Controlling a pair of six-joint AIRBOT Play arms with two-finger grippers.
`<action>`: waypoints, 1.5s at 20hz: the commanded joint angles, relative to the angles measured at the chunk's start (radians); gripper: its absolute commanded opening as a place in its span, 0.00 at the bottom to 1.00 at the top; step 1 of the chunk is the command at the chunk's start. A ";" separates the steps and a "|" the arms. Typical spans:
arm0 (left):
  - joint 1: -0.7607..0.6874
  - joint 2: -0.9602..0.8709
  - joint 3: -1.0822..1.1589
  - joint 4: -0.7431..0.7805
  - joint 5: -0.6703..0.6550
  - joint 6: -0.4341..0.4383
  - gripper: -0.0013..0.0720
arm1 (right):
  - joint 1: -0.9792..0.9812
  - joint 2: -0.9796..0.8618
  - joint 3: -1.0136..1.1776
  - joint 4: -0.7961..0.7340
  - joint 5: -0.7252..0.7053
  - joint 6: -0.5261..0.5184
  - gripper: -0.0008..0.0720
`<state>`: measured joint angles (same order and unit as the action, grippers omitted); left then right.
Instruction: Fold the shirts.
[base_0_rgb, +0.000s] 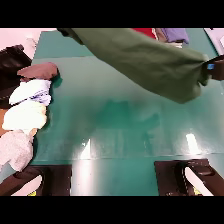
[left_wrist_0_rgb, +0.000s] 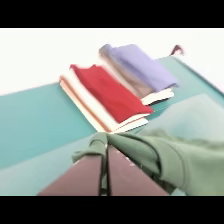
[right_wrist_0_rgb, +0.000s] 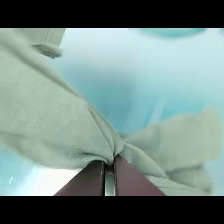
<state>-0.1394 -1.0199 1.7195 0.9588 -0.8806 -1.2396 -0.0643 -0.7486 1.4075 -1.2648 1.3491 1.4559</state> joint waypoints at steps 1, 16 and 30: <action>0.005 0.154 0.000 0.005 -0.120 0.018 0.06 | -0.032 0.000 0.125 -0.009 0.111 0.001 0.04; 0.005 0.010 -0.711 0.240 -0.226 -0.043 0.06 | 0.272 -0.356 -0.397 0.085 -0.157 -0.018 0.70; 0.005 0.010 -0.633 0.399 -0.259 -0.137 0.76 | -0.008 -0.462 -0.357 0.111 0.035 -0.151 0.71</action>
<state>-0.1341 -1.0092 1.0470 1.2778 -1.0924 -1.3205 -0.0780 -1.2064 1.0500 -1.1656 1.3590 1.3422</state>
